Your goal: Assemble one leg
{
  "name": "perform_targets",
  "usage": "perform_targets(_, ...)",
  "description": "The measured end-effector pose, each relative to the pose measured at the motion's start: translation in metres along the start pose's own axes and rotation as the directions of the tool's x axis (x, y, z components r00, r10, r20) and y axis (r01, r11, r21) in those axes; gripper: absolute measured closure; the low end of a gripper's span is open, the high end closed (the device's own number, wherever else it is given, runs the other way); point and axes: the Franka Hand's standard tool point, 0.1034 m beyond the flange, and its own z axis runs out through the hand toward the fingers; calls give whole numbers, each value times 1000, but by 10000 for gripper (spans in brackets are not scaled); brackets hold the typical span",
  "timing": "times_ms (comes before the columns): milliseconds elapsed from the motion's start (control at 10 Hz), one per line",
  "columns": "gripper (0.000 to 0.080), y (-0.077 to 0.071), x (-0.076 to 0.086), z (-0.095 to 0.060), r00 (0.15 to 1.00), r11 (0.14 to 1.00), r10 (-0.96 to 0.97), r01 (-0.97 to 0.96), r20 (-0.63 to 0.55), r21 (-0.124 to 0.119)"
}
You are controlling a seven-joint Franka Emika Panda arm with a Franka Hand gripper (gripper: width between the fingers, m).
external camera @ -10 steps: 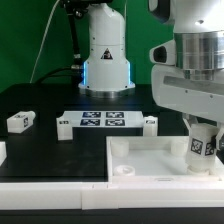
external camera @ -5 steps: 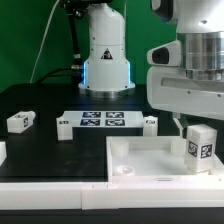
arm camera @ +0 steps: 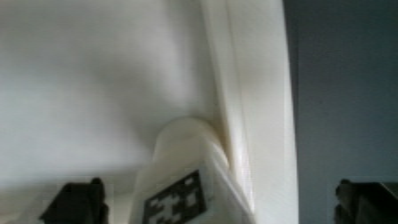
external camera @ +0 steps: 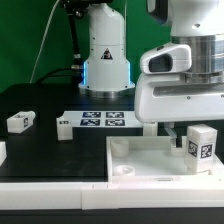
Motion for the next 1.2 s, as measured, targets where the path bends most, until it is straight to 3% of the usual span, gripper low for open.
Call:
perform_targets(200, 151, 3, 3, -3, 968, 968, -250, 250, -12, -29)
perform_targets(600, 178, 2, 3, -3, 947, 947, -321, 321, -11, -29)
perform_targets(700, 395, 2, 3, -3, 947, 947, -321, 321, -11, -29)
perform_targets(800, 395, 2, 3, -3, 947, 947, -321, 321, -11, -29)
perform_targets(900, 511, 3, 4, -3, 948, 947, -320, 319, -11, -30)
perform_targets(1200, 509, 4, 4, -3, 961, 961, -277, 277, -12, -29)
